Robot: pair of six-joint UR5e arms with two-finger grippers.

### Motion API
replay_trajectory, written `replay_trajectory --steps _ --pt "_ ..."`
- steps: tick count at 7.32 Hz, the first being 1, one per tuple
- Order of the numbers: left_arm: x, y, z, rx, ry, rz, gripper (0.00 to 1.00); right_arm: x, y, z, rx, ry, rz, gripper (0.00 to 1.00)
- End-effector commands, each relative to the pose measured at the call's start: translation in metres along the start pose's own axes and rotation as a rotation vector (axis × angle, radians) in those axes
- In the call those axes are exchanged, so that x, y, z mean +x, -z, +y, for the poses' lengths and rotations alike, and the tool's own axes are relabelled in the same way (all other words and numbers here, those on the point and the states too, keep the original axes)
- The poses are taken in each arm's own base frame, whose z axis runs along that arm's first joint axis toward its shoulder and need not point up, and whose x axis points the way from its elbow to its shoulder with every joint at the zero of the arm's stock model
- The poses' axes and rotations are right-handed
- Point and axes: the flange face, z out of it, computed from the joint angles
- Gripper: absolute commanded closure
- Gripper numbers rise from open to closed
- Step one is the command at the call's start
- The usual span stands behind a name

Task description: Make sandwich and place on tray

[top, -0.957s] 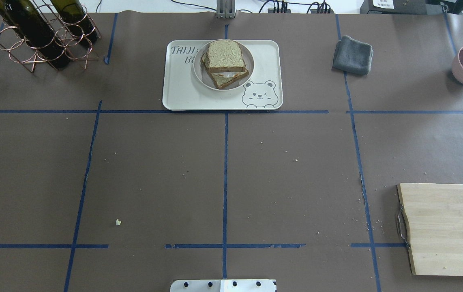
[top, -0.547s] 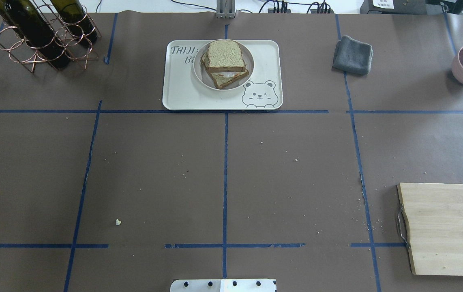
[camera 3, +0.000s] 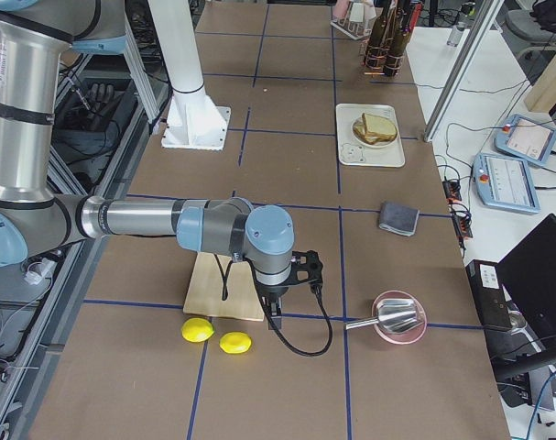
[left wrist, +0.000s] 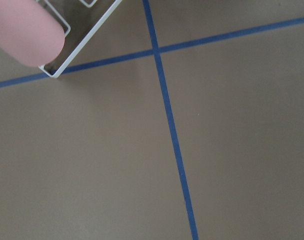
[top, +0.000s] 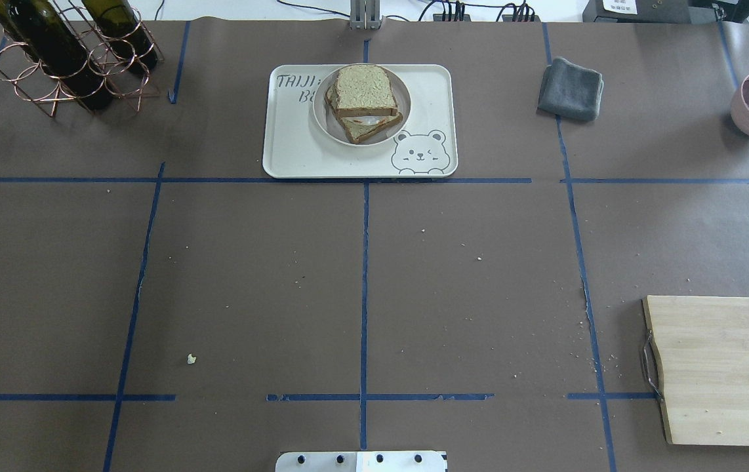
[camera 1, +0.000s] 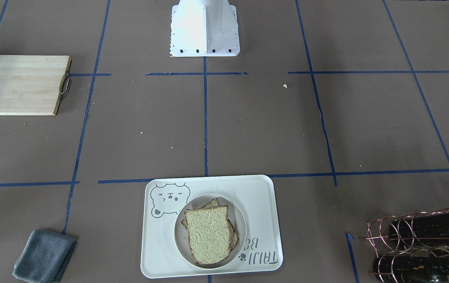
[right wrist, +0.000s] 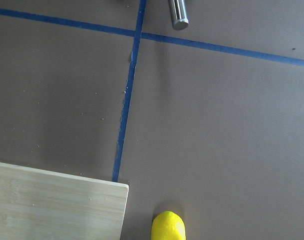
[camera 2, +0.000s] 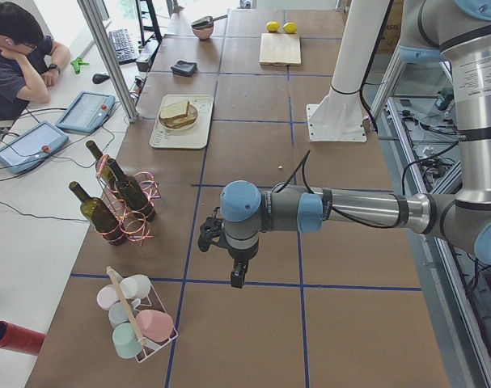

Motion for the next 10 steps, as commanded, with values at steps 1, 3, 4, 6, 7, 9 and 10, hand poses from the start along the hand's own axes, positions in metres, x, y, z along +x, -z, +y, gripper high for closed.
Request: replay_trajectory --steps 1,3,4,6,7,9,10 --pt "-0.0024 -0.0037 0.0028 -0.005 0.004 0.009 0.00 0.0006 -0.0011 0.0017 -0.003 -0.001 0.000 0.00" --pt "0.0036 0.0048 -0.0026 0.018 -0.016 0.005 0.00 0.0021 -0.0033 0.0036 -0.007 -0.008 0.000 0.00" --pt "0.0040 0.0053 -0.0034 0.020 -0.017 0.007 0.00 0.0017 -0.0037 0.0034 -0.009 -0.007 0.000 0.00" --pt "0.0007 0.0020 -0.0001 0.012 -0.007 0.007 0.00 0.0020 -0.0037 0.0028 -0.009 -0.007 0.000 0.00" --pt "0.0014 0.0031 0.0011 0.014 -0.007 0.008 0.00 0.0014 -0.0032 0.0026 -0.007 -0.006 -0.001 0.00" --pt "0.0016 0.0036 0.0003 0.015 -0.008 0.008 0.00 0.0011 -0.0027 0.0018 -0.006 -0.005 -0.001 0.00" --pt "0.0016 0.0036 0.0003 0.015 -0.008 0.008 0.00 0.0011 -0.0027 0.0018 -0.006 -0.005 -0.001 0.00"
